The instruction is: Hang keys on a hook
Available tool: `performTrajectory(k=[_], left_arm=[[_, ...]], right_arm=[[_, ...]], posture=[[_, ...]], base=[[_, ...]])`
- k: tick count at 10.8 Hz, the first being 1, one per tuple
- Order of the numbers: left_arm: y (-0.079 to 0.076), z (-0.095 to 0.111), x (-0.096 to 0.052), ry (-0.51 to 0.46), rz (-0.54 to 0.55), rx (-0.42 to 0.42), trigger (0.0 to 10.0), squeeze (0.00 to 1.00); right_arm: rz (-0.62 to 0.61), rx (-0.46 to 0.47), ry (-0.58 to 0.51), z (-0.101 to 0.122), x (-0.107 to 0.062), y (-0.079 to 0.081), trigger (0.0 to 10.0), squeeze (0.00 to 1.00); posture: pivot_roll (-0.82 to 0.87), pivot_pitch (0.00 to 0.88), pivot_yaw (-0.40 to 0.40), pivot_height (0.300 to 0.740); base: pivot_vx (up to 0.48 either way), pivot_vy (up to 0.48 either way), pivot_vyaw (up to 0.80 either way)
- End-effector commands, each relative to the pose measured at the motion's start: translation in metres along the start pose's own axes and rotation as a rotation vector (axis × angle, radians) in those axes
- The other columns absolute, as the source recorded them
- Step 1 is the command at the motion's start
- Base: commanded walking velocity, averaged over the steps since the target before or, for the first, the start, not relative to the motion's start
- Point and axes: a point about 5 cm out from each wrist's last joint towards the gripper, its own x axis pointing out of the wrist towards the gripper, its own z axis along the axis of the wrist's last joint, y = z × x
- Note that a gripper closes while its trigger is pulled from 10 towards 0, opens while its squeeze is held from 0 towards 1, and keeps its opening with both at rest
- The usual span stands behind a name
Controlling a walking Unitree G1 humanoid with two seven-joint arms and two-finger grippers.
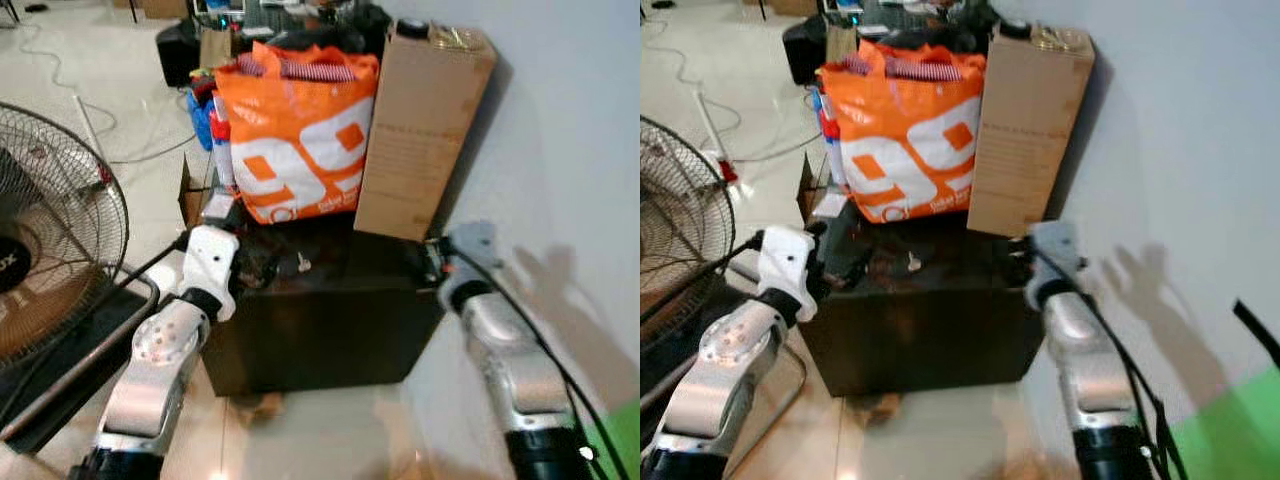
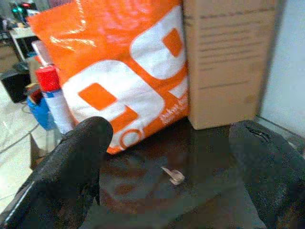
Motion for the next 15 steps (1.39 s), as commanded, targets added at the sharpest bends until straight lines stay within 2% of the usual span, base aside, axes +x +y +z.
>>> performTrajectory(k=[1,5,8,12,14,15], left_arm=[[0.009,0.003,-0.001,-0.004,0.029,0.019,10.0,0.00],[0.010,0.003,-0.001,-0.005,0.035,0.020,10.0,0.00],[0.010,0.004,-0.001,-0.006,0.035,0.020,10.0,0.00],[0.008,0.003,-0.001,-0.006,0.031,0.020,10.0,0.00],[0.006,0.001,-0.001,-0.002,0.022,0.018,10.0,0.00],[0.003,-0.001,-0.001,0.010,-0.002,0.027,10.0,0.00]], right_arm=[[0.023,0.000,-0.032,0.009,0.003,0.006,10.0,1.00],[0.008,-0.012,-0.037,0.011,0.005,-0.002,10.0,1.00],[0.007,-0.029,-0.038,0.012,0.007,-0.003,10.0,1.00],[0.001,-0.022,-0.028,0.011,0.007,-0.005,10.0,1.00],[0.049,-0.055,0.038,0.007,0.007,-0.009,10.0,1.00],[0.072,-0.085,0.103,0.000,0.007,-0.013,10.0,0.40]], posture=[[0.03,0.000,-0.043,0.740],[0.03,0.000,-0.046,0.740],[0.03,0.000,-0.044,0.740],[0.02,0.000,-0.047,0.740],[0.01,0.000,-0.057,0.740],[0.01,0.000,-0.066,0.740]], base=[[0.401,0.000,0.00],[0.392,0.000,0.00],[0.389,0.000,0.72],[0.392,0.000,0.00],[0.398,0.000,0.00],[0.000,0.000,0.00]])
